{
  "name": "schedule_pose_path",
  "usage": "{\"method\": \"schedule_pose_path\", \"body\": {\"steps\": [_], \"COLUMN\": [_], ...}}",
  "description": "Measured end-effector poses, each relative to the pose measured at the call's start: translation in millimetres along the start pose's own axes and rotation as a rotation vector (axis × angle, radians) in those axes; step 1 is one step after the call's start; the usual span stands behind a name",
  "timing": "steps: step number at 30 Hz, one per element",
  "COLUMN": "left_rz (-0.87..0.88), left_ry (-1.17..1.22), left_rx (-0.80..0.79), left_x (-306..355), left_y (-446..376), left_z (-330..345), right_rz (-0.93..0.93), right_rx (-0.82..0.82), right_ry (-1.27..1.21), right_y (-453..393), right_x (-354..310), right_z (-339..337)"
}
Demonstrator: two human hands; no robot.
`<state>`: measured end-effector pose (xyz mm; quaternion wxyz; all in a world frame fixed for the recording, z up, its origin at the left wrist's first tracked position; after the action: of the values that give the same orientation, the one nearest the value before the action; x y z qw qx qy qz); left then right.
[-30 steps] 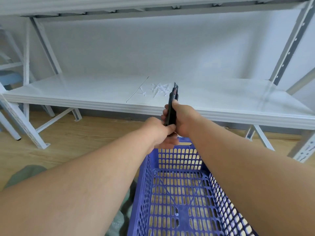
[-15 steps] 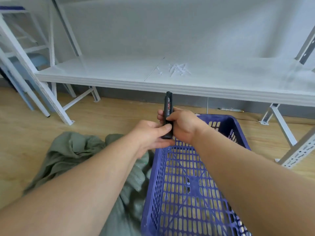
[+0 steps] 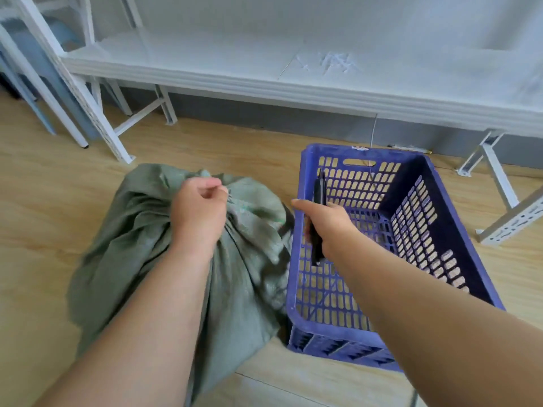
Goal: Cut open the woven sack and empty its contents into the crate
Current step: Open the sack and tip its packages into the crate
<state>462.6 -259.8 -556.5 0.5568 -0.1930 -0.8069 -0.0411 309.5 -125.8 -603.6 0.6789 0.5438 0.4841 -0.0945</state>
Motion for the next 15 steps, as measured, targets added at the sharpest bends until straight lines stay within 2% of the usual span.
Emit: {"method": "schedule_pose_path", "body": {"steps": [3,5,7,10,13,15], "left_rz": [-0.267,-0.515,-0.658,-0.657,-0.552,-0.405], "left_ry": [0.174,0.351,0.515,0.640,0.809,0.888], "left_rx": [0.142,0.094,0.038,0.003,-0.110,-0.169], "left_x": [-25,-38,-43,-38,-24,-16], "left_y": [-17,-15,-13,-19,-26,-35], "left_z": [-27,-30,-30,-34,-32,-28], "right_rz": [-0.232,-0.441,-0.635,-0.795,-0.729,-0.670], "right_rx": [0.115,0.120,0.071,0.030,-0.040,0.014], "right_ry": [0.205,0.367,0.542,0.816,0.917,0.893], "right_y": [8,18,29,31,20,12], "right_x": [-13,-30,-45,-55,-55,-58], "right_z": [37,68,99,137,155,153]}}
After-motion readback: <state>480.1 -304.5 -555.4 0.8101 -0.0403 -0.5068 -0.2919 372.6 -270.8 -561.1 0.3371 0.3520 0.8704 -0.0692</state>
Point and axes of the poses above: each hand's wrist, its own y-axis away from the middle knuckle, its own z-axis out of the palm, x = y × z, the point moved 3 cm from there along -y, towards the middle knuckle, and after that the axes turned 9 degrees about z, right-handed, at the moved point
